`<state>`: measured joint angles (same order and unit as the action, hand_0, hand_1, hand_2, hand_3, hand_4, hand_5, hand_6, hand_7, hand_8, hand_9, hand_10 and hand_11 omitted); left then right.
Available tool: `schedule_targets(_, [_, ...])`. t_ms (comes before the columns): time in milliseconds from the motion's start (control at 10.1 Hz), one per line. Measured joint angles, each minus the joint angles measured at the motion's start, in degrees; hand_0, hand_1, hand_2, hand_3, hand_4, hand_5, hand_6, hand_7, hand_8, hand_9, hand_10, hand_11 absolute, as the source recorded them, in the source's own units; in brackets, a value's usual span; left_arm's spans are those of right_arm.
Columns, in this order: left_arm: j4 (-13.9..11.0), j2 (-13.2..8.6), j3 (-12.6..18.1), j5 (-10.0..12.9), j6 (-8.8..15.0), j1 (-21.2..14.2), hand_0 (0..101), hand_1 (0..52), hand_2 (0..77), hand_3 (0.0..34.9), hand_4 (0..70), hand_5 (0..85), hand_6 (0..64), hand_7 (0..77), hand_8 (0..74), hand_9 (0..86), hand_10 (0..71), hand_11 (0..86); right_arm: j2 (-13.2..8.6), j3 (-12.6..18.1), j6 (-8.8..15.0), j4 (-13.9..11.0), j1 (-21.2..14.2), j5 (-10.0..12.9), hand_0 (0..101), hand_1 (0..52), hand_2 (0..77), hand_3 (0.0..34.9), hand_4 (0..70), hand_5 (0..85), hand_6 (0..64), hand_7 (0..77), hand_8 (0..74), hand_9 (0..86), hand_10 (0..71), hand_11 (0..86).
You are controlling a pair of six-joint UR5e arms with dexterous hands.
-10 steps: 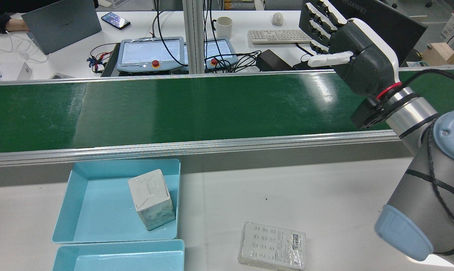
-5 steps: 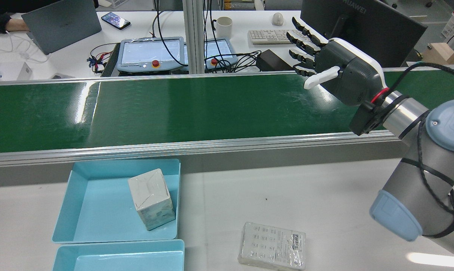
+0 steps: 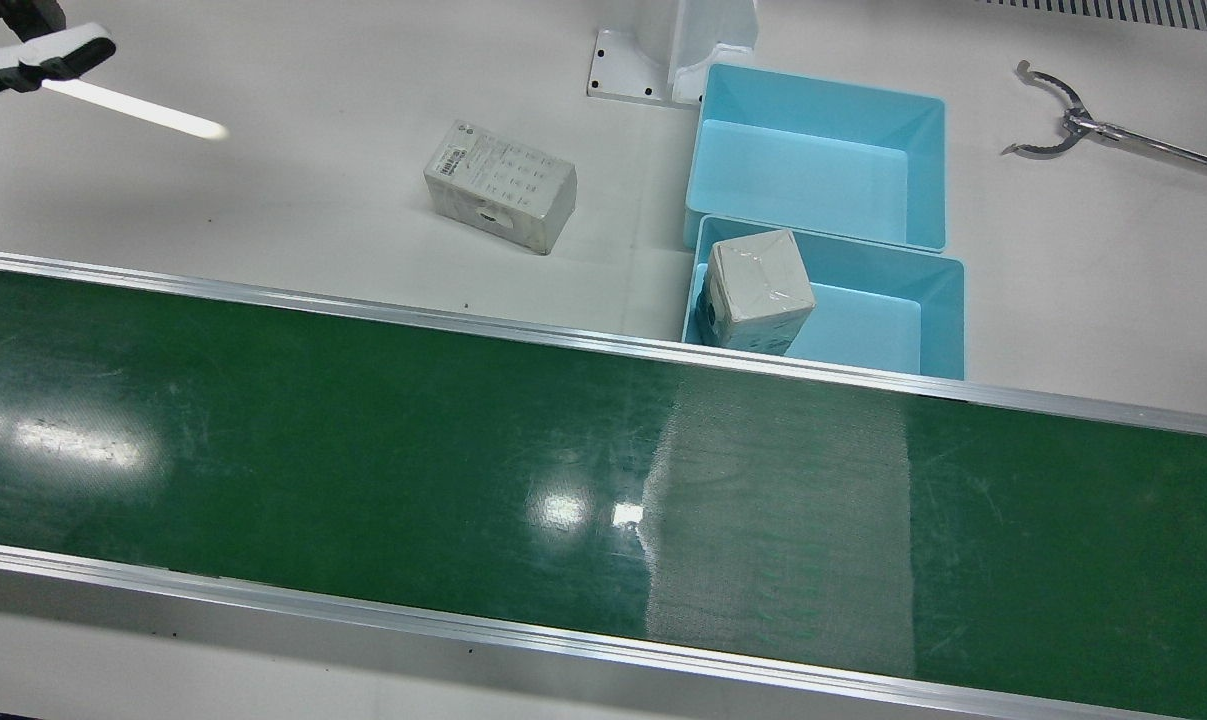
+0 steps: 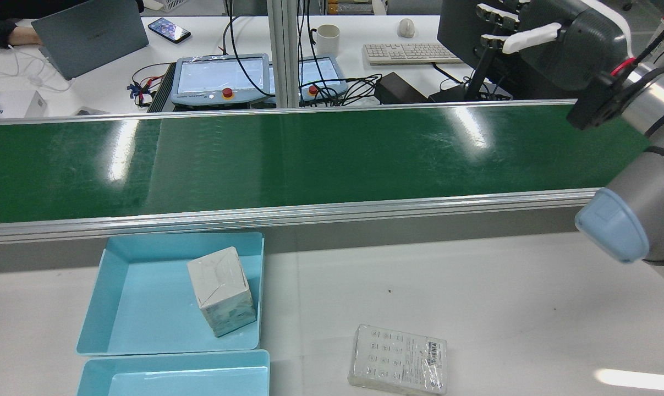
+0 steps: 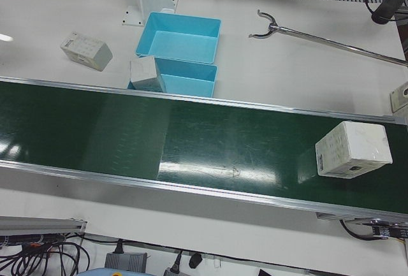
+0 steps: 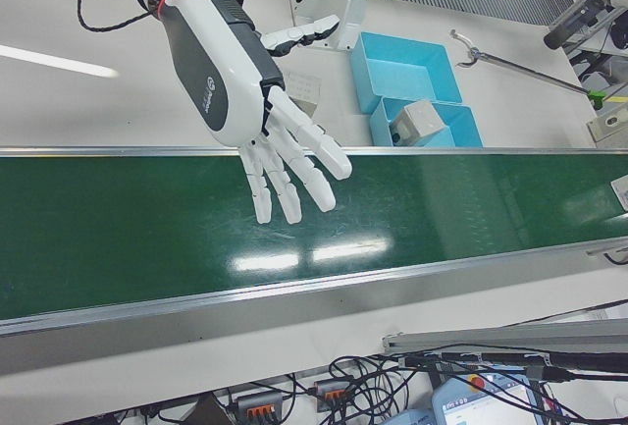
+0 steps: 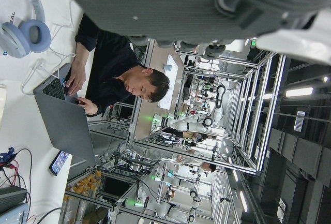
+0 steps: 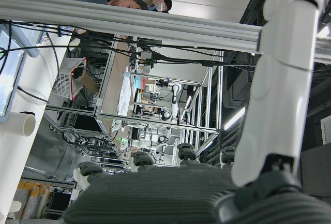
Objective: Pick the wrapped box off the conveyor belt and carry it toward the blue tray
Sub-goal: 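Lower the right hand toward the belt edge, fingers open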
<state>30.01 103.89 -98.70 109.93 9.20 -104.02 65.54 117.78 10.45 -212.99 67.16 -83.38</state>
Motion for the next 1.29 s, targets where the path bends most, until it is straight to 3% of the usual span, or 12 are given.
schedule_targets(199, [0.00, 0.00, 0.00, 0.00, 0.00, 0.00, 0, 0.0, 0.5, 0.0, 0.0, 1.1, 0.0, 0.5, 0.0, 0.0, 0.0, 0.0, -1.85, -2.12, -0.39, 0.01, 0.57, -0.15, 46, 12.0, 2.2, 30.5, 0.0, 0.5, 0.0, 0.0, 1.6, 1.1, 0.0, 1.1])
schedule_targets(299, [0.00, 0.00, 0.00, 0.00, 0.00, 0.00, 0, 0.0, 0.5, 0.0, 0.0, 1.1, 0.0, 0.0, 0.0, 0.0, 0.5, 0.0, -2.27, -3.01, -0.59, 0.06, 0.30, -0.18, 46, 12.0, 7.6, 24.8, 0.0, 6.0, 0.0, 0.0, 1.1, 1.6, 0.0, 0.5])
schedule_targets(398, [0.00, 0.00, 0.00, 0.00, 0.00, 0.00, 0, 0.0, 0.5, 0.0, 0.0, 1.1, 0.0, 0.0, 0.0, 0.0, 0.0, 0.0, -2.54, -3.66, -0.73, 0.09, -0.04, -0.19, 46, 12.0, 7.6, 24.8, 0.0, 6.0, 0.0, 0.0, 1.1, 1.6, 0.0, 0.5])
schedule_targets(498, [0.00, 0.00, 0.00, 0.00, 0.00, 0.00, 0, 0.0, 1.1, 0.0, 0.0, 1.1, 0.0, 0.0, 0.0, 0.0, 0.0, 0.0, -2.68, -4.18, -0.96, 0.10, -0.49, -0.18, 46, 13.6, 10.4, 16.8, 0.0, 9.8, 0.0, 0.0, 0.0, 1.1, 0.0, 1.1])
schedule_targets(597, [0.00, 0.00, 0.00, 0.00, 0.00, 0.00, 0, 0.0, 0.5, 0.0, 0.0, 1.1, 0.0, 0.0, 0.0, 0.0, 0.5, 0.0, -2.74, -4.51, -1.22, 0.11, -0.92, -0.13, 46, 13.1, 9.3, 12.1, 0.0, 9.8, 0.0, 0.0, 0.0, 1.6, 0.0, 1.1])
schedule_targets(796, [0.00, 0.00, 0.00, 0.00, 0.00, 0.00, 0, 0.0, 1.1, 0.0, 0.0, 1.1, 0.0, 0.0, 0.0, 0.0, 0.5, 0.0, -2.77, -4.89, -1.82, 0.06, -1.61, 0.07, 46, 11.5, 8.7, 12.1, 0.0, 9.8, 0.0, 0.0, 1.6, 1.1, 0.0, 1.1])
schedule_targets(896, [0.00, 0.00, 0.00, 0.00, 0.00, 0.00, 0, 0.0, 0.5, 0.0, 0.0, 1.1, 0.0, 0.5, 0.0, 0.0, 0.0, 0.0, -2.79, -4.93, -2.13, 0.06, -1.81, 0.14, 46, 11.5, 9.8, 14.3, 0.0, 10.9, 0.0, 0.5, 0.0, 1.1, 0.0, 1.1])
schedule_targets(1294, [0.00, 0.00, 0.00, 0.00, 0.00, 0.00, 0, 0.0, 1.1, 0.0, 0.0, 1.1, 0.0, 0.5, 0.0, 0.0, 0.5, 0.0, -2.56, -4.95, -2.60, 0.11, -2.28, 0.23, 45, 10.4, 9.8, 14.7, 0.0, 12.0, 0.0, 2.2, 0.5, 1.6, 0.0, 1.1])
